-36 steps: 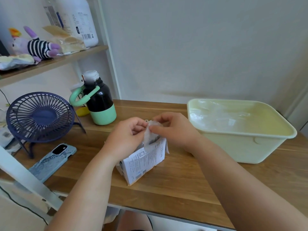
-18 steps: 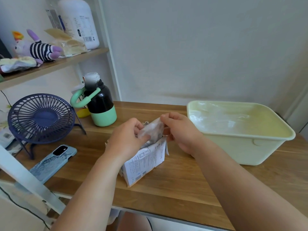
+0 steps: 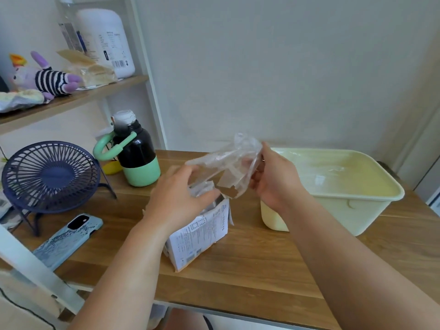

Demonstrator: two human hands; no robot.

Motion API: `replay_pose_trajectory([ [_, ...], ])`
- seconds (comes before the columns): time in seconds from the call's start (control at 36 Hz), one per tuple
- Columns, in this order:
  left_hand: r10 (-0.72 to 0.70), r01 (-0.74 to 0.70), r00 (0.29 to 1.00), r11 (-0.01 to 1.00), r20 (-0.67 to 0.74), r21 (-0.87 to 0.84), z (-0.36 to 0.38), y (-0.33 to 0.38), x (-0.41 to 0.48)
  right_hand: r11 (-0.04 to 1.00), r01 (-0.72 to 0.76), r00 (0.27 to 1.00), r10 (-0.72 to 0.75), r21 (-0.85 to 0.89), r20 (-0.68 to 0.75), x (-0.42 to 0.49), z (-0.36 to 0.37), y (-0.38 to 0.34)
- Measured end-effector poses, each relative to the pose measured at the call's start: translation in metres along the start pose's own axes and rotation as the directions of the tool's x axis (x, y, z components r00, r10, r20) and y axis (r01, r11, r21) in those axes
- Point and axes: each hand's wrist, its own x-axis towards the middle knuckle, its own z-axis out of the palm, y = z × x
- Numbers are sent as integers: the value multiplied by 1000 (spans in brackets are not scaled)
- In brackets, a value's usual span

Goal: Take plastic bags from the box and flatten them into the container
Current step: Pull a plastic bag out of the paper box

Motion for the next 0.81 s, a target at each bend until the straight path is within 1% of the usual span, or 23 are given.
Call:
replay_pose_trajectory([
  [0.06, 114, -111, 993, 982, 9, -152, -6, 16, -3, 1000, -14, 999, 14, 0, 29, -4, -4, -5],
  [0.11, 134, -119, 991, 944, 27, -309, -7, 31, -3, 1000, -21, 998, 19, 20, 67, -7, -10, -12],
  [0.25, 90, -51, 993, 907, 75, -418, 3, 56, 4, 998, -53, 975, 47, 19, 217, -11, -27, -27],
  [0.28, 110, -74, 992, 885, 53, -460, 8, 62, 8, 998, -63, 972, 61, 4, 228, -13, -33, -33],
  [0.33, 146, -143, 989, 838, -37, -527, 14, 70, 15, 995, -92, 966, 95, -25, 241, -16, -40, -39],
  [0.36, 144, -152, 988, 814, -59, -560, 17, 76, 18, 995, -97, 966, 99, -20, 237, -18, -45, -43],
  [0.44, 29, -71, 996, 786, -79, -614, 28, 92, 25, 998, -40, 971, 48, -40, 233, -24, -62, -55],
  [0.53, -31, -49, 994, 735, -105, -676, 41, 104, 30, 976, 46, 966, 11, -215, 257, -32, -74, -61],
  [0.56, -60, -18, 995, 703, -84, -711, 45, 108, 32, 962, 83, 974, -24, -259, 225, -34, -77, -61],
  [0.61, -110, 72, 994, 620, 5, -781, 53, 115, 34, 960, 147, 987, -127, -240, 97, -33, -82, -63],
  [0.67, -133, 146, 987, 557, 86, -818, 61, 118, 34, 980, 175, 983, -179, -95, -31, -30, -89, -65],
  [0.72, -129, 185, 982, 538, 136, -823, 68, 117, 35, 979, 188, 976, -177, 73, -130, -26, -96, -68],
  [0.75, -129, 206, 978, 531, 163, -822, 72, 116, 35, 973, 191, 973, -170, 131, -155, -24, -100, -69],
  [0.81, -134, 232, 973, 510, 190, -828, 77, 115, 36, 971, 182, 975, -158, 153, -158, -21, -105, -67],
])
